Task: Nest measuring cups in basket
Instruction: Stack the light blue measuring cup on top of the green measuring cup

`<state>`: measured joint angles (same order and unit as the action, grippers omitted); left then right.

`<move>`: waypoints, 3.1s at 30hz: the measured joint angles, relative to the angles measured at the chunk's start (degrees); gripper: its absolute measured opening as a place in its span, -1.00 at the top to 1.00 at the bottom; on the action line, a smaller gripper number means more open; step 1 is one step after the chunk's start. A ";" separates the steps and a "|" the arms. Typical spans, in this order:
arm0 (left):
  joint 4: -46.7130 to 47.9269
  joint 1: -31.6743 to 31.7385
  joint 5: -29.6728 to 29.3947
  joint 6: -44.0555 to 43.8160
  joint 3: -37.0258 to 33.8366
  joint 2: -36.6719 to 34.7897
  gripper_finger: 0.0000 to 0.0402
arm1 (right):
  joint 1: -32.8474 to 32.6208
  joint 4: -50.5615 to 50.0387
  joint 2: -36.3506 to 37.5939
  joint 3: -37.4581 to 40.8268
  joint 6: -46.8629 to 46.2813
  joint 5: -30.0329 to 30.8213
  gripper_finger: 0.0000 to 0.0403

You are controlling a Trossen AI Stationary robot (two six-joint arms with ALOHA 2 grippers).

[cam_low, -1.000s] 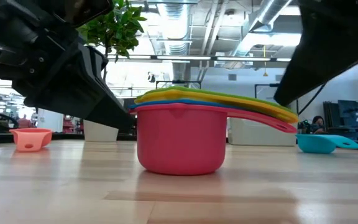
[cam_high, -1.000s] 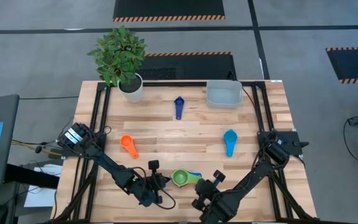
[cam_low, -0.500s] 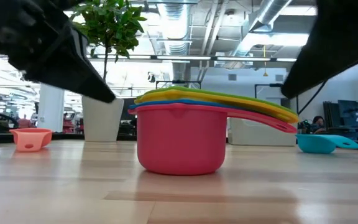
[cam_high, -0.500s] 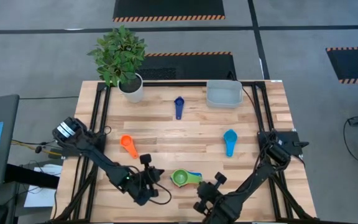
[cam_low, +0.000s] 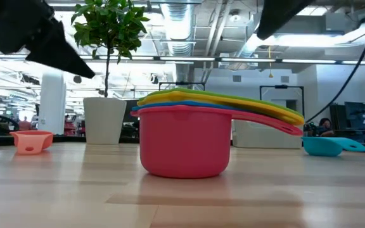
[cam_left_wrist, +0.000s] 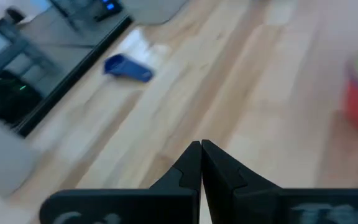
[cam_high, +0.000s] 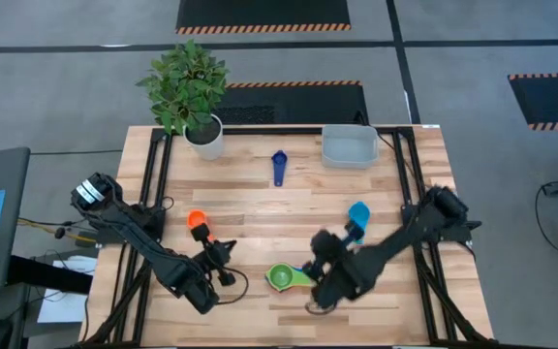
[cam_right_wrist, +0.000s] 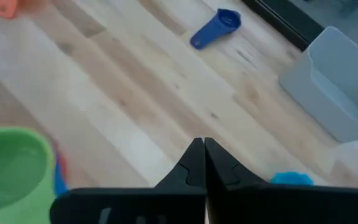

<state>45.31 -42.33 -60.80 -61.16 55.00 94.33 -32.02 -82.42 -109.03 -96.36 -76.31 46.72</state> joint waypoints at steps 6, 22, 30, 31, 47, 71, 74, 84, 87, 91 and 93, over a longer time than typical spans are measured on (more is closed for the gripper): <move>9.14 -0.83 2.57 -9.59 -1.54 -0.06 1.00 | 9.71 3.51 11.42 15.15 2.26 -6.50 0.98; 9.12 6.11 15.37 -20.13 -16.65 -13.12 0.99 | 19.71 25.58 38.38 50.80 1.96 -21.61 0.50; 6.54 12.74 13.98 -5.24 -16.65 -17.36 0.80 | 24.89 31.47 37.32 59.25 -0.13 -29.50 0.00; 6.10 13.77 13.97 -3.41 -16.65 -17.79 0.77 | 25.45 31.42 36.92 59.64 -0.27 -29.86 -0.04; 0.50 22.21 12.09 14.40 -16.39 -27.67 0.62 | 28.32 37.40 36.58 63.48 4.04 -31.67 0.53; -1.95 26.49 9.06 32.03 -16.92 -28.38 0.63 | 19.10 53.37 28.97 35.68 42.18 -31.94 0.96; -3.69 28.57 9.49 34.32 -16.92 -28.38 0.63 | 17.61 52.38 21.36 27.60 48.20 -35.13 0.97; -3.97 30.73 13.98 35.11 -16.92 -28.38 0.63 | 14.30 39.20 -0.85 2.24 61.26 -41.48 0.95; -3.90 30.73 14.13 35.10 -16.92 -28.38 0.63 | 14.30 35.90 -5.07 -4.06 64.28 -42.76 0.95; -3.82 30.73 14.93 35.10 -16.92 -28.38 0.63 | 14.32 33.37 -9.43 -9.51 67.87 -45.42 0.93; -3.71 30.73 15.66 35.08 -16.92 -28.38 0.63 | 14.39 33.24 -11.59 -11.08 69.25 -47.93 0.94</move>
<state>41.60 -11.60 -45.13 -26.09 38.09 65.95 -17.63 -49.19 -120.62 -107.45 -7.06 -1.21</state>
